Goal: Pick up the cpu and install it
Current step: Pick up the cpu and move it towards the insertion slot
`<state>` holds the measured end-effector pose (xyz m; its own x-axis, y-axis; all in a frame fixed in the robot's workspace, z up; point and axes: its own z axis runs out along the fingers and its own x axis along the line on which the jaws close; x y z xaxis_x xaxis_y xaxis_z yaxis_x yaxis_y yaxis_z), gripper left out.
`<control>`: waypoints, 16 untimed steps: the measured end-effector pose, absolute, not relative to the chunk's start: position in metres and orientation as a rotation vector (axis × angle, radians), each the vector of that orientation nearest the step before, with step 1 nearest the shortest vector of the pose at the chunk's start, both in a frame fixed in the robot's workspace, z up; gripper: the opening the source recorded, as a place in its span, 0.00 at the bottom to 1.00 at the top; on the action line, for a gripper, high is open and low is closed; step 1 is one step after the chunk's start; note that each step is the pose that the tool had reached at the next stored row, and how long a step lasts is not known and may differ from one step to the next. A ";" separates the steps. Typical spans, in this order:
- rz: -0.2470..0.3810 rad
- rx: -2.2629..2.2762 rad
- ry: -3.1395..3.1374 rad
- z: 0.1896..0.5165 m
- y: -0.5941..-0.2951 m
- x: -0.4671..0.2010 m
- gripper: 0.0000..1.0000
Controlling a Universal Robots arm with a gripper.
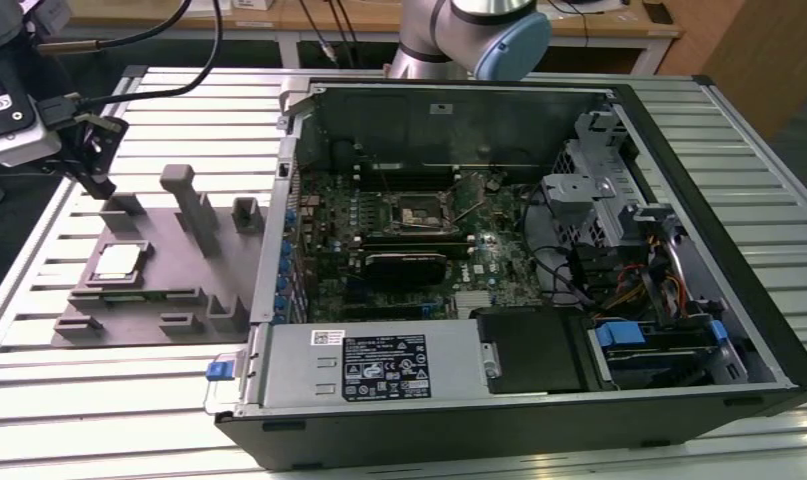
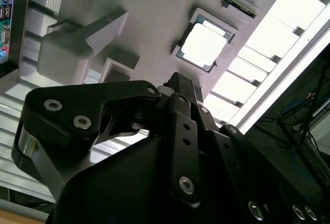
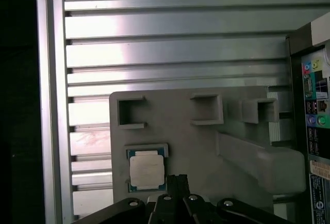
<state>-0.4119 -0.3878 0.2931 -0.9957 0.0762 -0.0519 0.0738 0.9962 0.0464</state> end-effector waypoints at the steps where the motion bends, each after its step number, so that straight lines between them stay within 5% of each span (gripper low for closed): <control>1: 0.069 0.116 3.085 0.292 -0.388 -0.412 0.11; 16: 0.069 0.116 3.085 0.278 -0.388 -0.422 0.11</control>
<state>-0.4220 -0.3878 0.2784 -0.9957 0.0762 -0.0520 0.0738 0.9962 0.0464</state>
